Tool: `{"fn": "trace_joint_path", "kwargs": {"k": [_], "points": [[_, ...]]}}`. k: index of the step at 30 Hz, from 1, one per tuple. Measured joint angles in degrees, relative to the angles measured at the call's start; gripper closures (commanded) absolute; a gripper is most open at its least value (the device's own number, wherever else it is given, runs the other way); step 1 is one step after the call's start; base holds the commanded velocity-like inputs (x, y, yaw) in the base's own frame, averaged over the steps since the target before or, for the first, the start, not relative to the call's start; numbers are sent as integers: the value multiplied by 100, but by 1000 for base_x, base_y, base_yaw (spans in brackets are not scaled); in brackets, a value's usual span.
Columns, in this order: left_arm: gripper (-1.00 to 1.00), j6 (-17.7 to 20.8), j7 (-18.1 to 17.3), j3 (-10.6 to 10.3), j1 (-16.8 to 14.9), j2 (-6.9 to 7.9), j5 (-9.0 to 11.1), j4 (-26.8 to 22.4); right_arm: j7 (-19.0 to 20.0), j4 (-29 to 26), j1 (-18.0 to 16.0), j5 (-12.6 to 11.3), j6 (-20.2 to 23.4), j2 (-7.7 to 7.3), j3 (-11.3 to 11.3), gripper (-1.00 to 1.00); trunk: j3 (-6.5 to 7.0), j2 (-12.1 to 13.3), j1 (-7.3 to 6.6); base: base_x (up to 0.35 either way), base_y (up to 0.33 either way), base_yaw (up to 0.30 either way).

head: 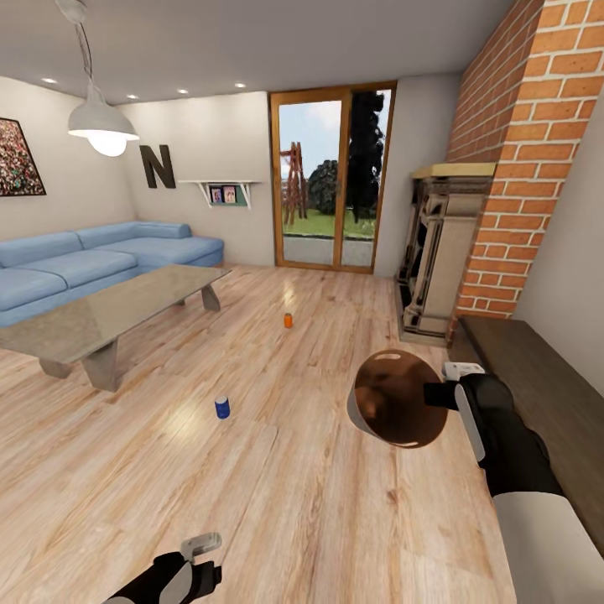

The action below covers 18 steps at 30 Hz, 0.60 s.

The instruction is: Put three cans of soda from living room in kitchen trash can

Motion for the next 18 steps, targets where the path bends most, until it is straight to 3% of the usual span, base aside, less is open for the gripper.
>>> {"fn": "trace_joint_path", "kwargs": {"k": [18], "points": [[-100,0,-8,-4,78,-9,-3,-3,0,0,0,-12,0,4,0,100,-323,-722,395,0,0,0]]}}
